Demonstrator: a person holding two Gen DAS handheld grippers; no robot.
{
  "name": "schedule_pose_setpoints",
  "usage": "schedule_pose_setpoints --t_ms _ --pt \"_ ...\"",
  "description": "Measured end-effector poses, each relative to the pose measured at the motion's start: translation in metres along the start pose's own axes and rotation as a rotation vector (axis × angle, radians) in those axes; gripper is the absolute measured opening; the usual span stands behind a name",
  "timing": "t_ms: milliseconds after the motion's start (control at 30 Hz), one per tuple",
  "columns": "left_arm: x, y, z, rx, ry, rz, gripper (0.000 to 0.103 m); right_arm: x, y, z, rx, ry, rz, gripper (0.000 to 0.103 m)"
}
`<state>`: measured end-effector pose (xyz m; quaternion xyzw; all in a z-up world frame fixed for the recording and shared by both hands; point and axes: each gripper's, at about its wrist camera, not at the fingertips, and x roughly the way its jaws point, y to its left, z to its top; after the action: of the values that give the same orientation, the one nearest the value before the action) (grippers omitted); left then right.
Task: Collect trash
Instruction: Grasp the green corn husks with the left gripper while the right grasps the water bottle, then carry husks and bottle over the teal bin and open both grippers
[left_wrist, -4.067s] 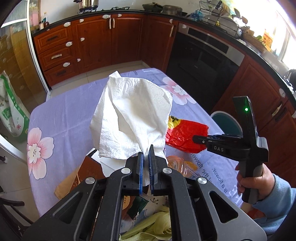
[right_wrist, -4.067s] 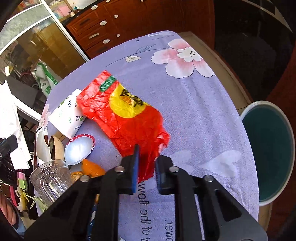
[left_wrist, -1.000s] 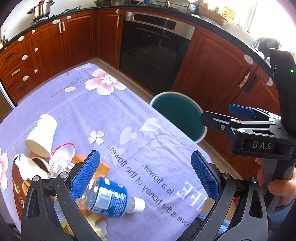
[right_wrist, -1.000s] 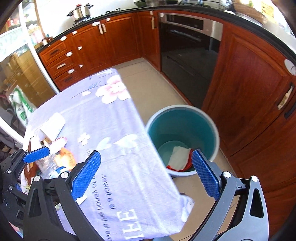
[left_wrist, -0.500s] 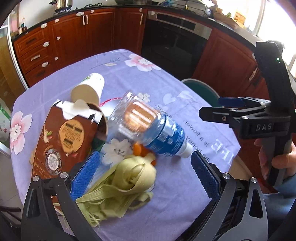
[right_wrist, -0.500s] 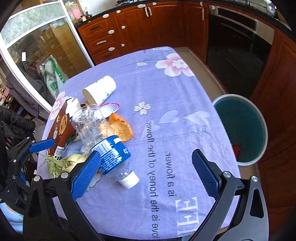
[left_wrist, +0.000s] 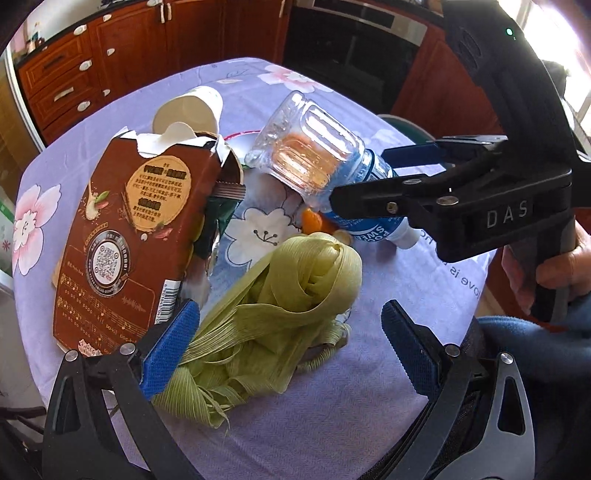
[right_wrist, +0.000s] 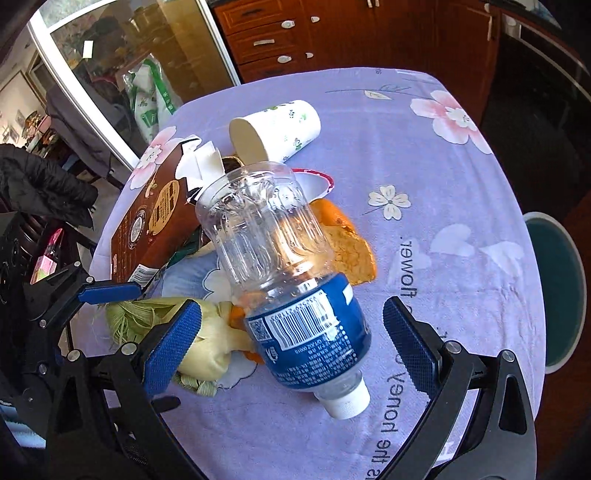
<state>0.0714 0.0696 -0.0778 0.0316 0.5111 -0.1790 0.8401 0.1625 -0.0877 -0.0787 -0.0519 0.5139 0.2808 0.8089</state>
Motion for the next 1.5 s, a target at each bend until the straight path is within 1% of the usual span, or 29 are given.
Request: schedule_pose_setpoints --t_ms 67,133,200,233,267,300,333,367,400,433,467,500,600,700,833,933,1033,1167,1367,1433,1500 --pt "0.006 -0.003 0.002 0.016 0.012 -0.003 0.099 0.004 0.004 0.002 -0.022 0.001 -0.002 0.094" --pt "0.012 -0.006 0.003 0.034 0.021 -0.002 0.098 0.007 0.006 0.001 -0.035 0.009 -0.001 0.089" --pt "0.015 -0.011 0.005 0.06 0.028 0.006 0.094 0.01 0.007 0.0 -0.046 0.012 -0.01 0.088" --pt "0.017 -0.013 0.005 0.07 0.029 0.014 0.092 0.01 0.007 0.0 -0.046 0.011 -0.018 0.083" --pt "0.018 -0.014 0.006 0.076 0.028 0.025 0.088 0.009 0.005 -0.001 -0.044 0.006 -0.032 0.069" --pt "0.019 -0.015 0.006 0.08 0.023 0.037 0.078 0.007 0.002 -0.001 -0.038 0.002 -0.035 0.066" --pt "0.019 -0.016 0.007 0.082 0.017 0.053 0.073 0.006 -0.002 -0.001 -0.018 0.004 -0.019 0.066" --pt "0.018 -0.016 0.007 0.083 0.014 0.055 0.063 0.004 -0.006 -0.001 -0.003 0.004 -0.011 0.065" --pt "0.016 -0.016 0.007 0.081 0.011 0.047 0.047 0.002 -0.008 -0.001 0.005 0.001 -0.012 0.065" --pt "0.013 -0.017 0.008 0.077 0.011 0.028 0.039 0.0 -0.009 -0.002 0.009 -0.003 -0.01 0.065" --pt "0.011 -0.019 0.008 0.076 0.01 0.024 0.03 -0.003 -0.011 -0.002 0.017 -0.008 -0.002 0.065" --pt "0.007 -0.022 0.008 0.082 0.001 0.038 0.026 -0.006 -0.011 -0.002 0.025 -0.015 0.007 0.065" --pt "0.0 -0.026 0.007 0.08 -0.011 0.056 0.023 -0.021 -0.012 -0.002 0.035 -0.047 0.017 0.065" --pt "-0.014 -0.027 0.011 0.064 -0.031 0.046 0.022 -0.035 -0.014 -0.001 0.049 -0.073 0.036 0.065" --pt "-0.04 -0.034 0.018 0.063 -0.082 0.04 0.022 -0.054 -0.022 -0.002 0.074 -0.113 0.045 0.065" --pt "-0.053 -0.042 0.032 0.07 -0.109 0.015 0.022 -0.069 -0.032 -0.003 0.095 -0.149 0.04 0.065" --pt "-0.06 -0.062 0.049 0.089 -0.129 -0.01 0.022 -0.086 -0.05 -0.005 0.125 -0.19 0.02 0.065" --pt "-0.053 -0.09 0.081 0.128 -0.139 -0.047 0.022 -0.113 -0.088 -0.01 0.19 -0.242 -0.029 0.065" --pt "-0.024 -0.146 0.142 0.205 -0.12 -0.106 0.022 -0.155 -0.166 -0.025 0.321 -0.31 -0.139 0.065" --pt "-0.011 -0.167 0.163 0.235 -0.107 -0.126 0.022 -0.163 -0.196 -0.032 0.373 -0.318 -0.176 0.065" --pt "0.007 -0.188 0.183 0.258 -0.085 -0.144 0.022 -0.166 -0.223 -0.039 0.418 -0.308 -0.207 0.065"
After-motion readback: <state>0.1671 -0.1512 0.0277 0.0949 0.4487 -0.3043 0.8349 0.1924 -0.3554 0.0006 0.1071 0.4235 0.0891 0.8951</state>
